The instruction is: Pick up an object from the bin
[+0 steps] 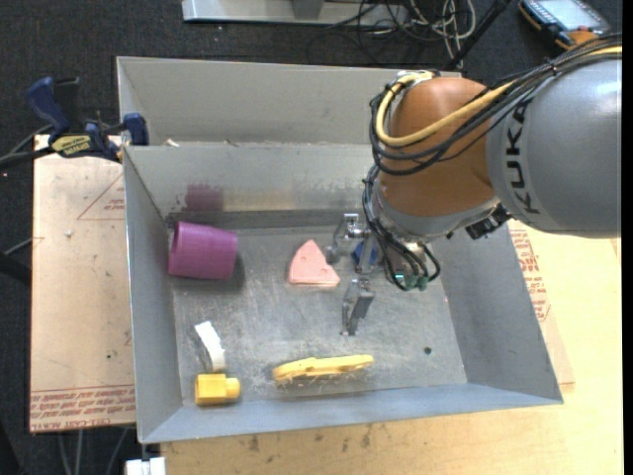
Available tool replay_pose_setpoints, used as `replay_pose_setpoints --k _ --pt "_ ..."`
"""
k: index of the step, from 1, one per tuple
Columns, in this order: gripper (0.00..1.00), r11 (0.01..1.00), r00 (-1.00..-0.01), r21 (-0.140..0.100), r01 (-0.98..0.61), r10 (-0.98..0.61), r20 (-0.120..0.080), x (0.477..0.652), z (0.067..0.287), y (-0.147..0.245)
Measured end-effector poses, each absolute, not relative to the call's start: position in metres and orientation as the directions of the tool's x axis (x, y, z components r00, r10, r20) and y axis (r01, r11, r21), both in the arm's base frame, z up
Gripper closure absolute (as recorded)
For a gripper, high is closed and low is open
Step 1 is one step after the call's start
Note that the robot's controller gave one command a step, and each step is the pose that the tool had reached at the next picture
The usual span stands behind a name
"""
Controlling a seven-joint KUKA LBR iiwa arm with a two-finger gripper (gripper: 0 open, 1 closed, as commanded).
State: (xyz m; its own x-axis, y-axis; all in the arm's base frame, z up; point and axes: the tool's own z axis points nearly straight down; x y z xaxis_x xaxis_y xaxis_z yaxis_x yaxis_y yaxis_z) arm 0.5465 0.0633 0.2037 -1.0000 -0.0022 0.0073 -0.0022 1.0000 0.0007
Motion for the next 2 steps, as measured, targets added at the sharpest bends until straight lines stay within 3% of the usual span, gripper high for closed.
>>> replay_pose_setpoints --k 1,2 --pt "0.00 1.000 -1.000 0.001 -0.002 -0.002 0.005 0.547 0.206 0.063" --pt "0.00 0.996 -0.996 0.001 -0.091 -0.091 0.004 0.542 0.222 0.061"
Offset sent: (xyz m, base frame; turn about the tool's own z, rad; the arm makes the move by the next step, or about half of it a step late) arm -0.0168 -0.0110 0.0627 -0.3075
